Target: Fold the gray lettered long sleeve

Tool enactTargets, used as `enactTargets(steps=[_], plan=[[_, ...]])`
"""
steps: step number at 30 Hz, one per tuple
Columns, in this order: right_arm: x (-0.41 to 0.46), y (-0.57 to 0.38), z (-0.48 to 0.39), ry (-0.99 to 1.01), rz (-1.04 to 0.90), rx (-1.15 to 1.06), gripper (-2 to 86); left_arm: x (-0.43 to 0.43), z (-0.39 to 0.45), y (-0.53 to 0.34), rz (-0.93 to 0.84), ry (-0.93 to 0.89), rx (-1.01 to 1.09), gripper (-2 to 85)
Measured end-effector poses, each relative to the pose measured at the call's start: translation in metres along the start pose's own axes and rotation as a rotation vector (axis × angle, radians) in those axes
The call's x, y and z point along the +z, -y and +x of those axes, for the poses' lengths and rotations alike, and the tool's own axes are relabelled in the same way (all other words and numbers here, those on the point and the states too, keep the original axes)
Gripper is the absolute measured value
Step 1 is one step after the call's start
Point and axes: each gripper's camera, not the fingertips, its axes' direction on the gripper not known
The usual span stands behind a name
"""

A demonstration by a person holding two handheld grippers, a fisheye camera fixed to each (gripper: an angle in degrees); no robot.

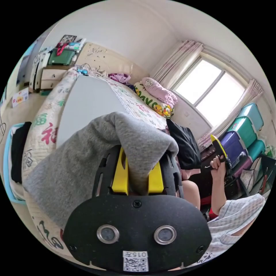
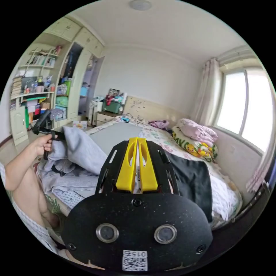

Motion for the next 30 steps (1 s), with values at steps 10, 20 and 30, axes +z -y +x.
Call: enactTargets(steps=[10,20,30], plan=[[0.148,-0.051,-0.128,0.791,-0.067,-0.513,10.2,0.004,0.020,0.040,-0.051,-0.087,0.056,10.1],[0.217,-0.149,-0.111,0.770,-0.092,-0.654,5.0,-0.085,-0.002,-0.007,0.197,-0.175,-0.103,8.8],[0.271,-0.144,0.147,0.584,0.025,0.060,0.2,-0.105,0.061,-0.053,0.087,-0.139,0.112,9.1]])
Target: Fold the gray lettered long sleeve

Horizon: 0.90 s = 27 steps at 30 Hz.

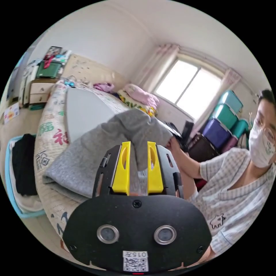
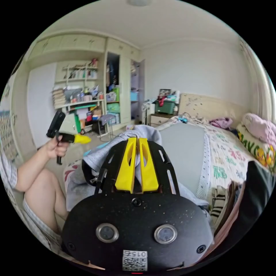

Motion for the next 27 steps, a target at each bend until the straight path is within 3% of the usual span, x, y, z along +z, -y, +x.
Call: enactTargets(steps=[3,8,12,17,22,27], plan=[[-0.023,-0.012,0.075,-0.031,-0.008,0.149,0.4,0.043,0.039,-0.012,-0.188,-0.080,0.115,10.2],[-0.051,-0.022,0.147,-0.104,-0.032,0.222,0.6,0.112,0.108,-0.043,-0.336,0.067,0.312,11.5],[-0.069,-0.026,0.194,-0.066,-0.033,0.271,0.7,0.152,0.145,-0.067,-0.403,0.118,0.434,11.4],[-0.089,-0.027,0.234,-0.041,-0.046,0.293,0.7,0.214,0.181,-0.110,-0.583,0.312,0.640,9.5],[-0.108,-0.029,0.267,-0.014,-0.064,0.306,0.7,0.214,0.190,-0.124,-0.579,0.388,0.689,8.8],[-0.127,-0.033,0.299,0.005,-0.074,0.342,0.8,0.202,0.188,-0.118,-0.566,0.290,0.625,8.4]])
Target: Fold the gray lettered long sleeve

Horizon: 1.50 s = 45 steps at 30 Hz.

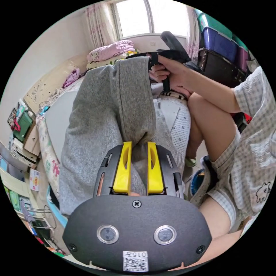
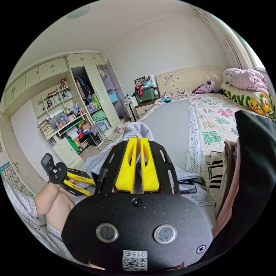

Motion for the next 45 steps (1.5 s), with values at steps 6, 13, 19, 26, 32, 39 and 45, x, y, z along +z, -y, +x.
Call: enactTargets(steps=[6,13,19,26,32,39,45], plan=[[-0.017,-0.001,0.020,0.011,-0.006,0.019,0.8,-0.004,0.023,0.012,-0.010,-0.070,-0.013,7.0],[-0.029,-0.010,0.023,-0.008,-0.006,0.007,0.8,0.004,0.012,0.031,-0.083,-0.036,-0.057,5.4],[-0.038,-0.025,0.021,-0.004,-0.012,0.017,0.8,-0.021,-0.007,0.031,-0.064,-0.024,-0.077,2.2],[-0.053,-0.052,-0.008,-0.007,-0.016,-0.044,0.8,-0.169,-0.104,-0.051,0.518,-0.140,-0.401,0.8],[-0.054,-0.089,-0.072,0.086,-0.060,-0.298,1.7,-0.218,-0.165,-0.136,0.824,-0.078,-0.691,0.6],[-0.034,-0.168,-0.161,-0.062,-0.105,-0.696,7.0,-0.203,-0.211,-0.142,0.745,-0.115,-0.813,0.6],[-0.030,-0.225,-0.219,-0.066,-0.116,-0.884,10.4,-0.202,-0.230,-0.142,0.727,-0.117,-0.832,0.6]])
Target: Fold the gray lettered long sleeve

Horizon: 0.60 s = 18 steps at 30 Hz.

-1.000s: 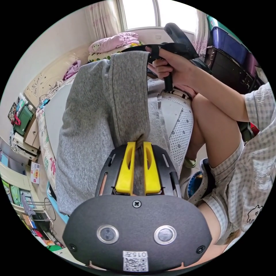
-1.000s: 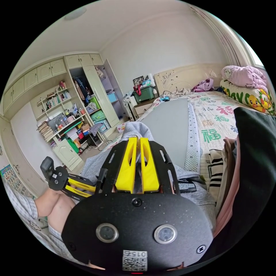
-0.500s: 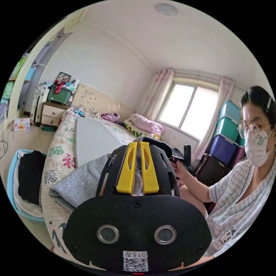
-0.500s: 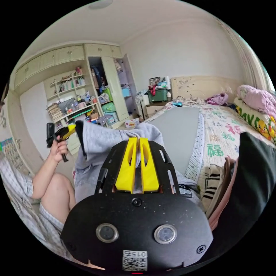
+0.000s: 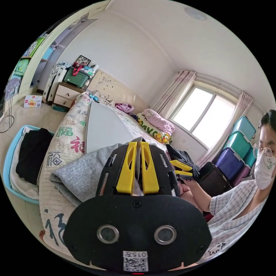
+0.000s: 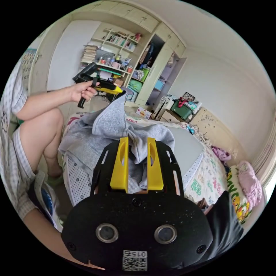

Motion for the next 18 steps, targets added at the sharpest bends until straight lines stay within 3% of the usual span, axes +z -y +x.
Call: enactTargets(steps=[8,16,18], plan=[[0.036,0.012,-0.129,-0.251,-0.107,-0.412,11.3,0.004,-0.012,0.002,0.021,-0.055,-0.030,0.6],[0.087,0.056,-0.135,-0.448,-0.183,-0.422,6.2,0.021,-0.002,-0.009,0.021,-0.128,0.031,1.1],[0.071,0.075,-0.098,-0.346,-0.150,-0.226,5.4,0.023,0.002,-0.014,0.010,-0.126,0.063,1.5]])
